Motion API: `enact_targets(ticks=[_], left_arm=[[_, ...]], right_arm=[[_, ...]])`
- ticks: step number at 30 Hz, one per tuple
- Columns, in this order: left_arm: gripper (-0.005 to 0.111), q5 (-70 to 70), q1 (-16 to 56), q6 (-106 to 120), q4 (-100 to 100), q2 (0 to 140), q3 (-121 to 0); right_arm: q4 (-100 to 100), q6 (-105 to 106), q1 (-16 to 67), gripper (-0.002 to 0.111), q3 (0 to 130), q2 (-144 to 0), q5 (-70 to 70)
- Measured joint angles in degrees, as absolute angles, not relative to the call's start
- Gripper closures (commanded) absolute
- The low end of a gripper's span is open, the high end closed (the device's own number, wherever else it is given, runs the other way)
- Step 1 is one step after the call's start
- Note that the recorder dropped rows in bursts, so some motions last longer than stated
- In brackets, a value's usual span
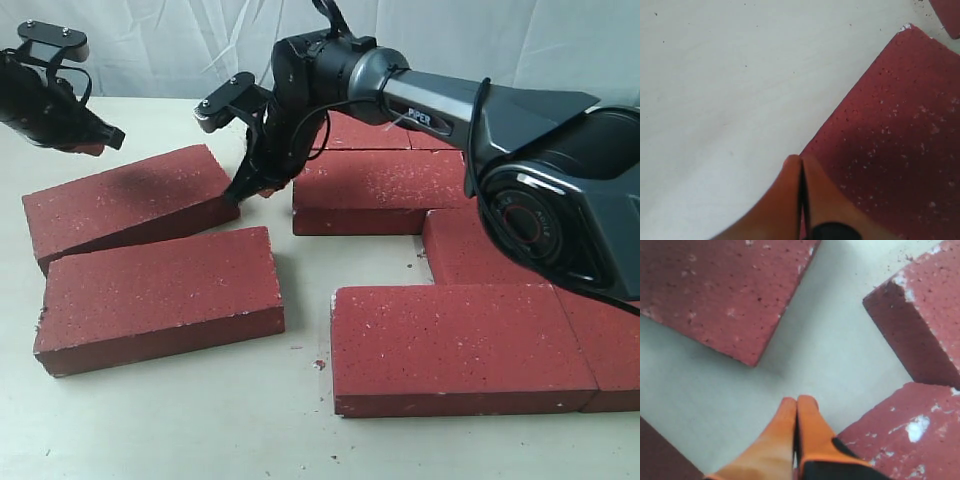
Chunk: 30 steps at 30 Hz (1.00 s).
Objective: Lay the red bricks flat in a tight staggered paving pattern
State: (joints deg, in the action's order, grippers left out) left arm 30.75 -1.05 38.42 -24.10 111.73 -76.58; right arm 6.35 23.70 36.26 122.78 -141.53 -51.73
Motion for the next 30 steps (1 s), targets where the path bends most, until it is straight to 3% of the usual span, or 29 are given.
enact_targets(ticks=[30], left_arm=[[0.107,30.44,-1.05,39.59,-24.66,111.73,-76.58]], right_arm=[[-13.71,14.62,37.37,0.109,123.18,-142.38,-57.83]])
